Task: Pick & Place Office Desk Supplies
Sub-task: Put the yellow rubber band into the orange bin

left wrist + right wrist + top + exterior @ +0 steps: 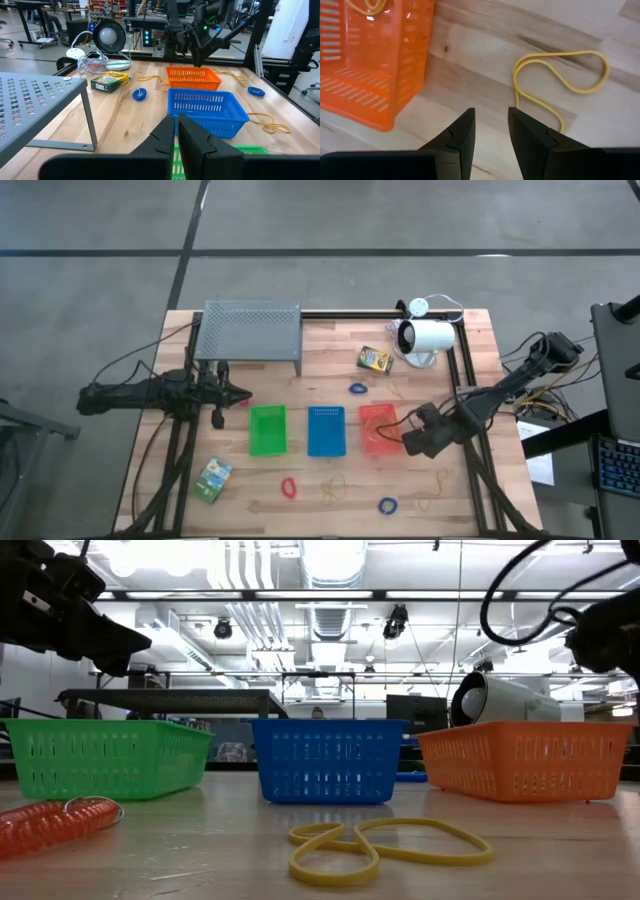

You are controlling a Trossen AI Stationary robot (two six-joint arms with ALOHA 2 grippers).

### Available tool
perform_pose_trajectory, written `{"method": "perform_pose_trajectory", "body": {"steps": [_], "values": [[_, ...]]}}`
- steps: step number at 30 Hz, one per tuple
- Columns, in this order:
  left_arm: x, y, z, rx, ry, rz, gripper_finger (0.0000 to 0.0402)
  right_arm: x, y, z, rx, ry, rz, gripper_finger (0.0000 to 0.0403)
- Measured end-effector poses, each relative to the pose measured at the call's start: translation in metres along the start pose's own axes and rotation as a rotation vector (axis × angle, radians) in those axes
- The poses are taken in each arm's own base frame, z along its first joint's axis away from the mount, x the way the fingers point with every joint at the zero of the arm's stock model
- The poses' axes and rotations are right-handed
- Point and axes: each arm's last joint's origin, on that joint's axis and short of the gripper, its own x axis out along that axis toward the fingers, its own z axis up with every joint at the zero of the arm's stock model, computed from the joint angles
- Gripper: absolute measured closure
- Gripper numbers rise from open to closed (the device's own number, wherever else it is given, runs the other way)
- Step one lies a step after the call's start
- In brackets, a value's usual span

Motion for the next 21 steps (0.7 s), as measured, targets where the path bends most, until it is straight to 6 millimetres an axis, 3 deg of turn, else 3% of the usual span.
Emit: {"method": "perform_pose_trajectory", "body": {"steps": [10,21], "values": [[0.0,0.0,0.0,0.0,0.0,0.0,0.0374,0.008,-0.025,0.007,0.051,-0.015,0.053,0.0289],[0.0,0.0,0.0,0.0,0.0,0.0,0.0374,0.018,-0.017,0.013,0.052,-0.038,-0.012,0.0306]]}}
